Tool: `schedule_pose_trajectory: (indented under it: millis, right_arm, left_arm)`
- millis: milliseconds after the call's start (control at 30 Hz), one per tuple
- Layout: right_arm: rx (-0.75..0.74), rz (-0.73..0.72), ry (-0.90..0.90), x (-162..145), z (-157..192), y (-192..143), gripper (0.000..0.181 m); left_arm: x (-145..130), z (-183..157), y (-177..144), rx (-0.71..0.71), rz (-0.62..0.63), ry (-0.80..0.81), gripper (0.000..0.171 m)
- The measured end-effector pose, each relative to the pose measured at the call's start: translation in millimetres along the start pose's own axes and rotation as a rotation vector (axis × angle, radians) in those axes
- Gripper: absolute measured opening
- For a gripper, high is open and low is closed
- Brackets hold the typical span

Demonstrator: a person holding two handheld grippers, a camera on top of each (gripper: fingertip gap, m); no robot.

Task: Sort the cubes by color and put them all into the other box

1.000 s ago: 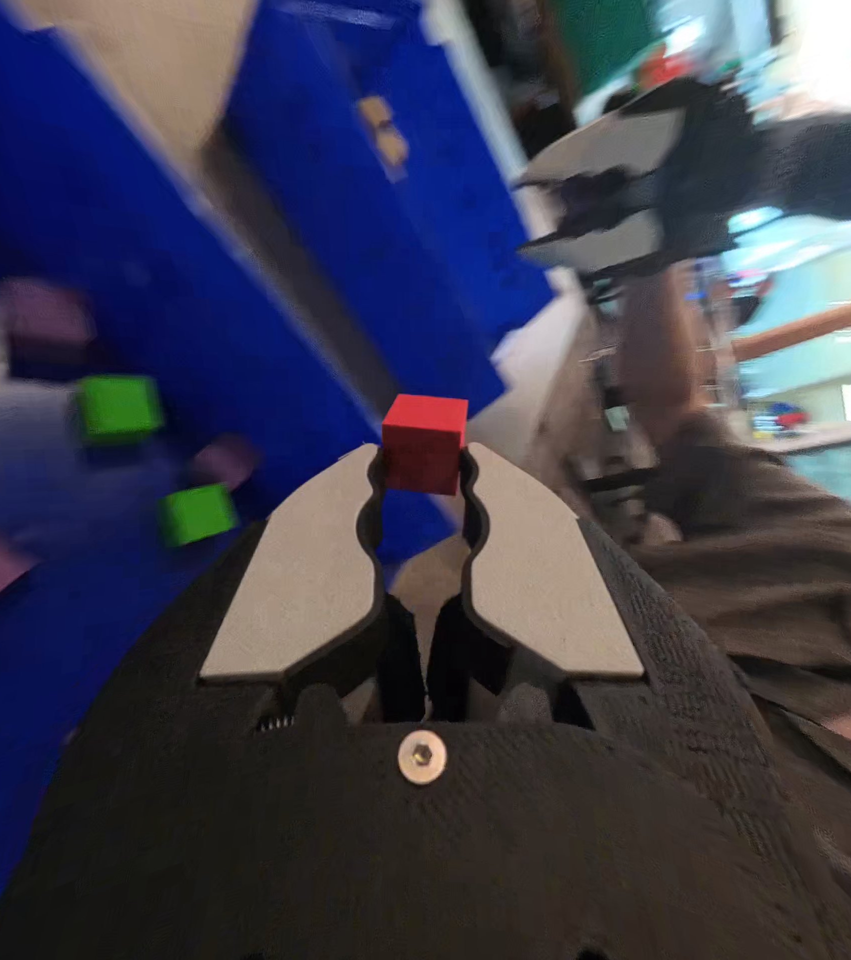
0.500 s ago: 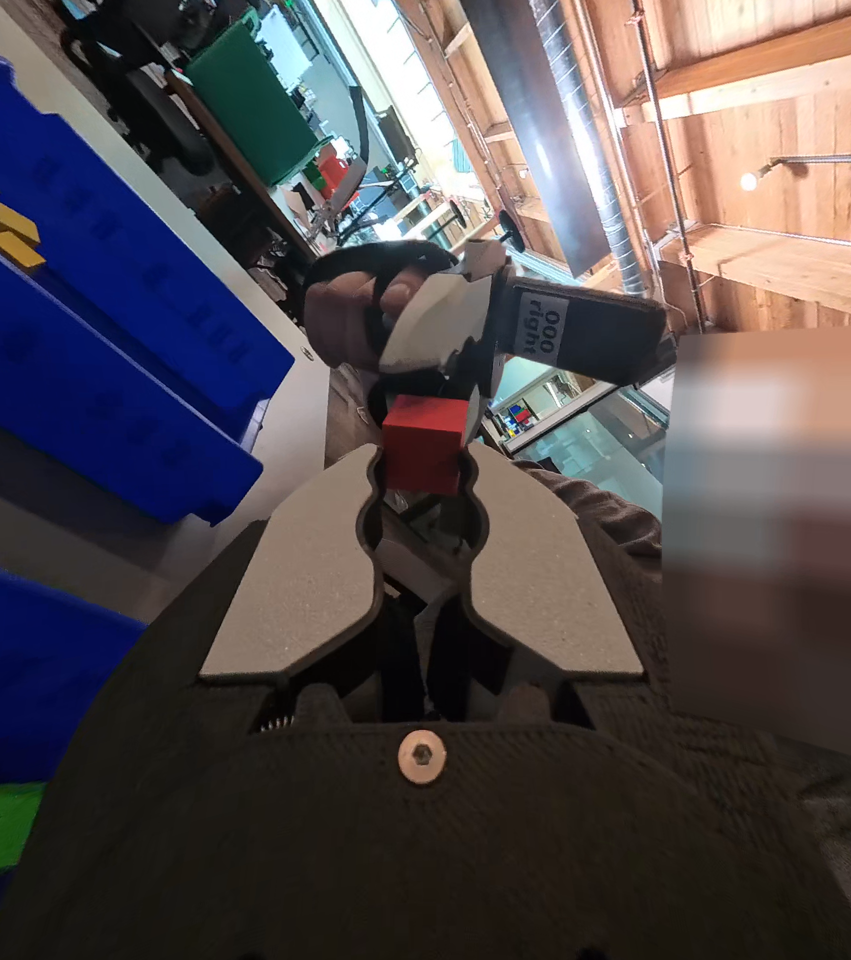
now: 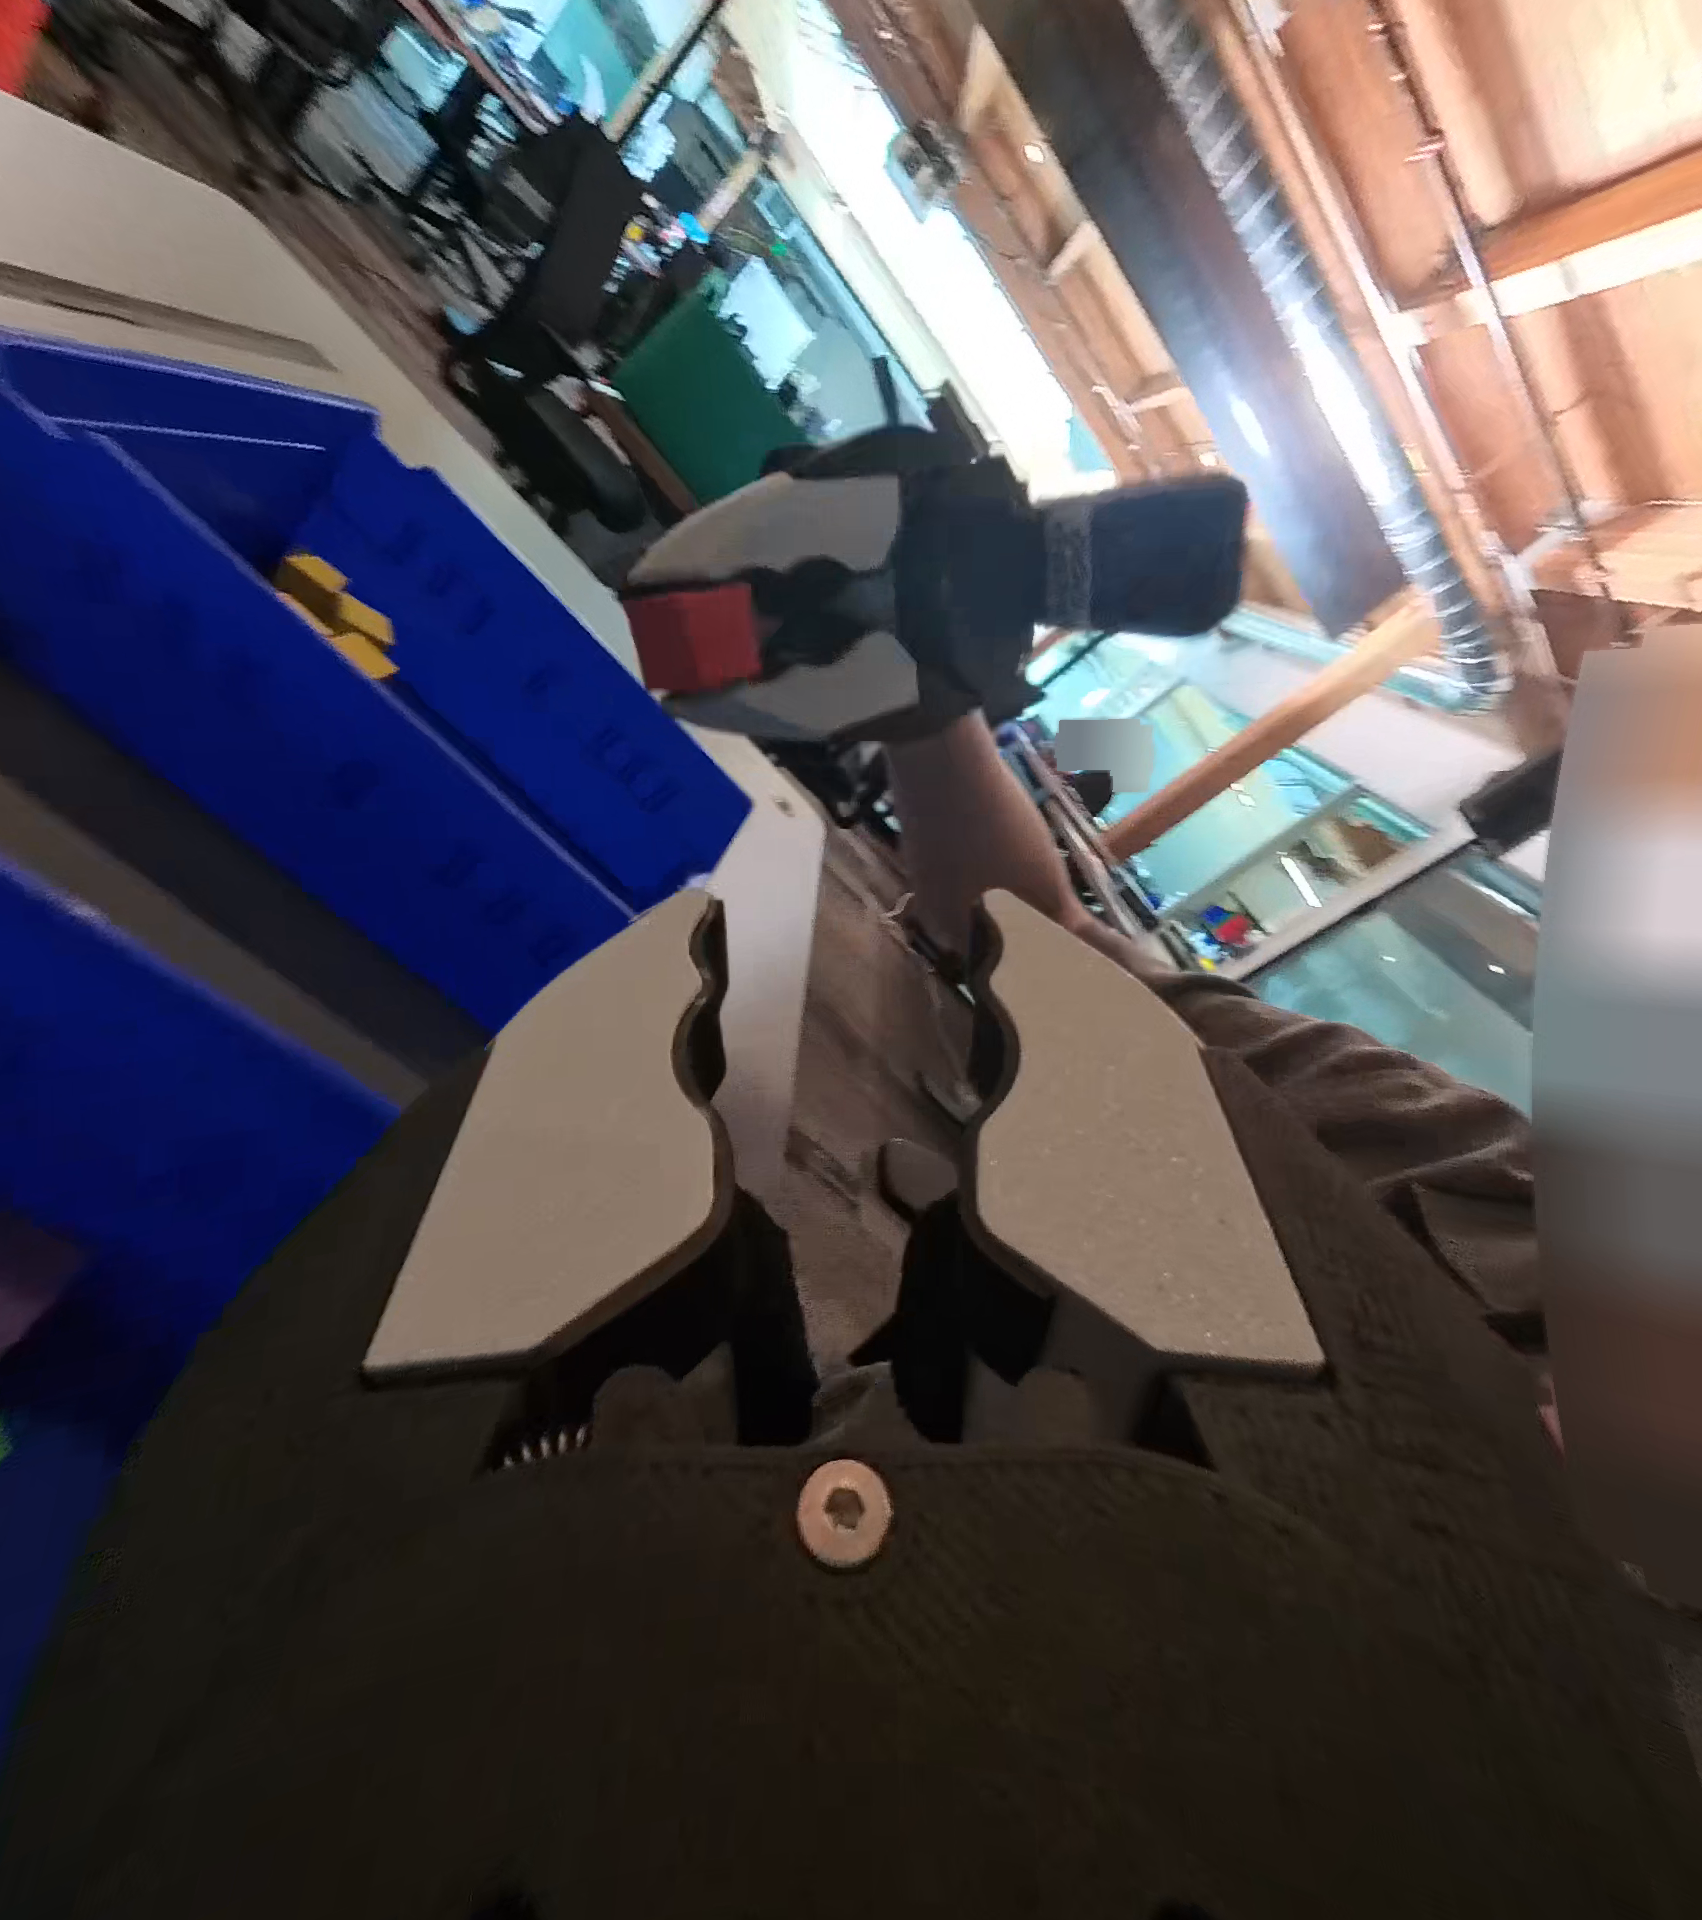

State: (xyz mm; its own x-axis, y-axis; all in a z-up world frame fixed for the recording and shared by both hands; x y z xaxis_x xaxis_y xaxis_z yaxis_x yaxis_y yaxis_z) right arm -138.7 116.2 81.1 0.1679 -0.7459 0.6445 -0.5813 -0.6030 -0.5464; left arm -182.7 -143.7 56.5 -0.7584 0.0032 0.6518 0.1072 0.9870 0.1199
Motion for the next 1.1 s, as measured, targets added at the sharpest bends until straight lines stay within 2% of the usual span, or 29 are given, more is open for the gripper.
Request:
schedule_pose_trajectory:
  millis: [133,233,400,567,1100]
  right_arm:
    - [0.128,0.304,0.161,-71.5,-19.4,4.7,0.028]
    - [0.223,0.464,0.272,-118.5,-23.7,15.9,0.028]
    - [0.275,0.684,0.375,-169.6,-20.6,46.7,0.029]
    - [0.288,0.702,0.480,-181.1,-21.4,69.4,0.029]
    - [0.301,0.738,0.480,-177.0,-33.1,96.2,0.029]
  left_arm:
    - [-6.3,-2.4,-12.9,0.079,0.011,0.051,0.040]
    - [-10.9,-4.8,-18.5,0.099,0.017,0.068,0.039]
    - [-11.5,-7.2,-27.9,0.111,0.001,0.080,0.036]
    - [-11.4,-10.9,-36.1,0.125,-0.005,0.092,0.035]
    - [-11.4,-21.0,-52.1,0.145,-0.010,0.137,0.035]
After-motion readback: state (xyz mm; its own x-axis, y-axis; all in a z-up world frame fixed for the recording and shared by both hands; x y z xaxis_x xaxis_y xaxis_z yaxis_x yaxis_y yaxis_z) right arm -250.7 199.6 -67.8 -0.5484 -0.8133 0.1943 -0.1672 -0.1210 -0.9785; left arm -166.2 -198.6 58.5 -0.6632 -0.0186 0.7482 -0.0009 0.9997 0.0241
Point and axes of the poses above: each gripper's, where its closed fingertips meet, y out along the fingers, x out of its top, z = x × y across the jaws, the point moved 9 cm from there along -y, back along the fingers, and after that the axes turned 9 degrees about -z, right-handed, at the moved point
